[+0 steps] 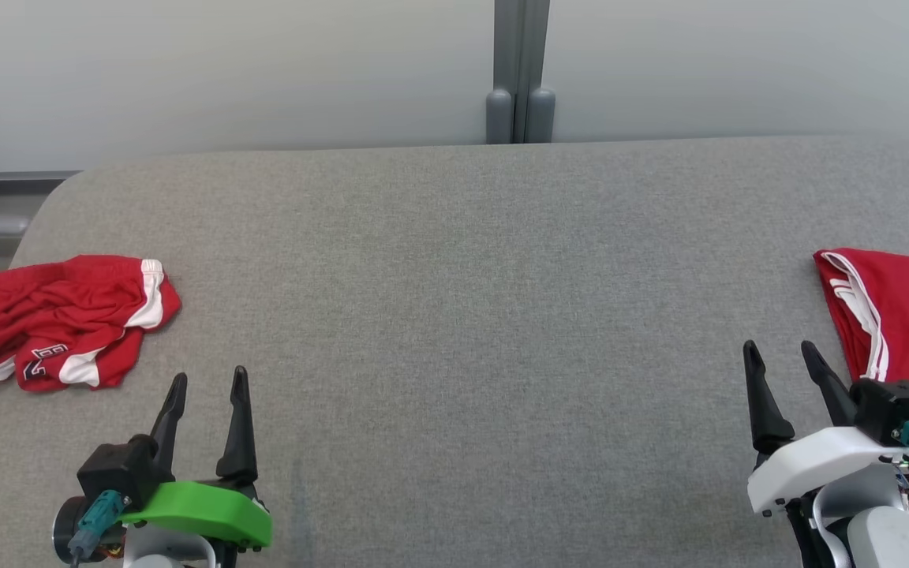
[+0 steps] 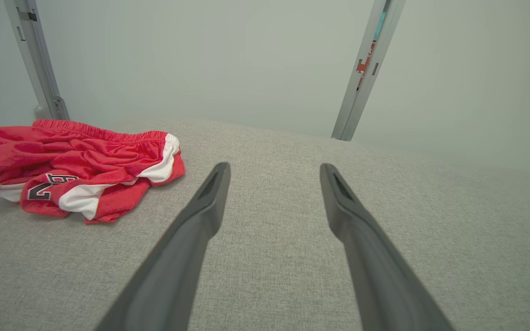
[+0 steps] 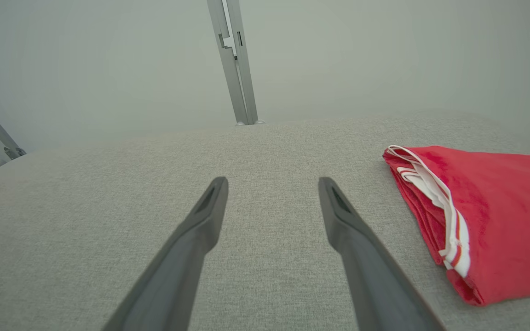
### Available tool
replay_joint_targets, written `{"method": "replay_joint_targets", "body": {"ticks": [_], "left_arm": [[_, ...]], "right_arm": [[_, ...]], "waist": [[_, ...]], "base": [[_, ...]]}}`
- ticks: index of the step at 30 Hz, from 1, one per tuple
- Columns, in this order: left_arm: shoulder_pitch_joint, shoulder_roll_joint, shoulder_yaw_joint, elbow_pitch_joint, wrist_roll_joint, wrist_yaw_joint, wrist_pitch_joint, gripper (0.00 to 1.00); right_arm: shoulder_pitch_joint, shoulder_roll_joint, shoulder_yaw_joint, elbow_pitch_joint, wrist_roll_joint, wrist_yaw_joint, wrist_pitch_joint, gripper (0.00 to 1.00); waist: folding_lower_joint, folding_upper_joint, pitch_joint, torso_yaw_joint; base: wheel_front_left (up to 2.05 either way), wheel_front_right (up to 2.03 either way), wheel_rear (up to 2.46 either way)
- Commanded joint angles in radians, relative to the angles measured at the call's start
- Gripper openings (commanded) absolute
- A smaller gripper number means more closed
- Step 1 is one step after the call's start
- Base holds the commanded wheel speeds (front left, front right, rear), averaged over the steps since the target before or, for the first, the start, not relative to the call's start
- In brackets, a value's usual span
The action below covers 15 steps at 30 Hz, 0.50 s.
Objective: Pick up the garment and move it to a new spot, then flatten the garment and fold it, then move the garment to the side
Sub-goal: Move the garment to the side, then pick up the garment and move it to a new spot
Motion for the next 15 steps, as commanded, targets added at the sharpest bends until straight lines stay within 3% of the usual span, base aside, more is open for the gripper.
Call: {"method": "replay_joint_targets", "body": {"ticks": [1,15], "left_arm": [[0.020,-0.003,-0.001,0.009,0.001,-0.002,-0.003,1.00],[0.019,-0.006,-0.001,0.028,0.002,-0.002,-0.003,1.00]], "right_arm": [[0.018,0.002,0.000,0.006,0.000,-0.002,-0.003,1.00],[0.023,0.003,0.046,0.020,-0.009,-0.002,0.008,1.00]], "waist": [[0.0000,0.0000,-0.035,0.008],[0.0000,0.0000,-0.042,0.013]], "base": [[0.00,0.00,0.00],[0.00,0.00,0.00]]}}
